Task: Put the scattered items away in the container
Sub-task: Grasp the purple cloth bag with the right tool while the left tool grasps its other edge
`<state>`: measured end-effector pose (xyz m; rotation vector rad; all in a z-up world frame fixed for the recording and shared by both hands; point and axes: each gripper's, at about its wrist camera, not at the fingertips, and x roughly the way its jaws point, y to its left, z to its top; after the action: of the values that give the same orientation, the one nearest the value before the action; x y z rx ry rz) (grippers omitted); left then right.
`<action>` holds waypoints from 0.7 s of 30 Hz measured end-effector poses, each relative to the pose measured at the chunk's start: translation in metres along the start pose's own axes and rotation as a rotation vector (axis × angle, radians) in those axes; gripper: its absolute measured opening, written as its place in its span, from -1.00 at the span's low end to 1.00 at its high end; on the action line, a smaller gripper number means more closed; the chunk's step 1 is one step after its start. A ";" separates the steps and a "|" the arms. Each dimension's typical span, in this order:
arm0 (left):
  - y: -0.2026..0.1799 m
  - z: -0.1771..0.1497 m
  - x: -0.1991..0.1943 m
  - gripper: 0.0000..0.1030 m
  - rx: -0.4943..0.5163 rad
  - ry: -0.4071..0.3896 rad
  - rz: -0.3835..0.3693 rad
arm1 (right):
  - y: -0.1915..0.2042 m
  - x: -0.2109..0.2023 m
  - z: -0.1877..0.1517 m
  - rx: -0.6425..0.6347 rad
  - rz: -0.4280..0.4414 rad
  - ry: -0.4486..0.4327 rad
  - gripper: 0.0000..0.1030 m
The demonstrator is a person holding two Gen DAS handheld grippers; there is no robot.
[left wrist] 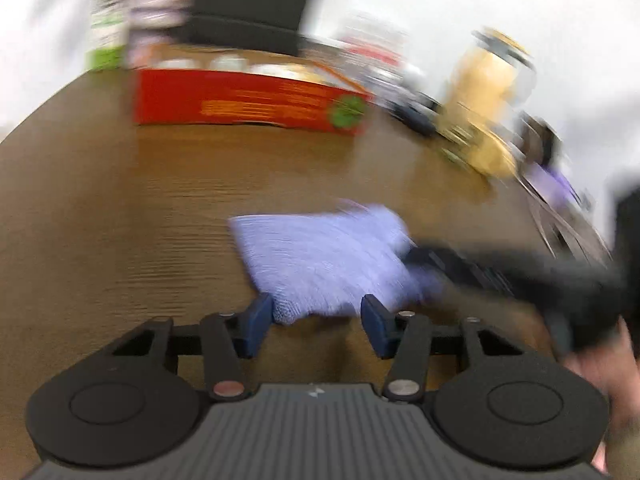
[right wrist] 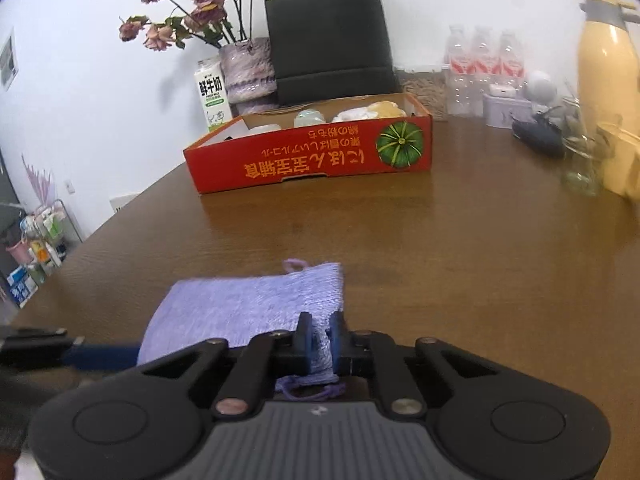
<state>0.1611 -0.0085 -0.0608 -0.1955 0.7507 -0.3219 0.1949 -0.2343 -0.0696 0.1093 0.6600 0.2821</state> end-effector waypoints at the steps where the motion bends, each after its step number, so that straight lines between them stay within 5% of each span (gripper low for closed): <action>1: 0.004 0.002 -0.001 -0.02 -0.046 -0.001 0.001 | -0.001 -0.003 -0.002 0.009 0.004 0.000 -0.87; 7: 0.014 0.011 0.006 -0.02 -0.089 -0.025 0.054 | -0.004 -0.018 -0.007 0.029 0.025 0.001 -0.70; 11: 0.013 0.021 0.016 -0.14 -0.095 -0.035 0.077 | -0.004 -0.010 -0.003 0.029 0.010 -0.001 -0.24; 16: 0.005 0.022 0.025 -0.67 -0.083 -0.032 0.109 | 0.003 -0.001 -0.004 -0.006 0.010 -0.008 -0.29; 18: 0.001 0.018 0.024 -0.83 -0.072 -0.036 0.109 | 0.007 0.000 -0.006 -0.039 -0.018 -0.015 -0.64; 21: -0.006 0.013 0.015 -0.87 -0.040 -0.052 0.111 | 0.008 -0.005 -0.007 -0.041 -0.021 -0.027 -0.90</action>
<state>0.1793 -0.0184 -0.0599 -0.1985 0.7140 -0.1953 0.1852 -0.2284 -0.0707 0.0671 0.6280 0.2735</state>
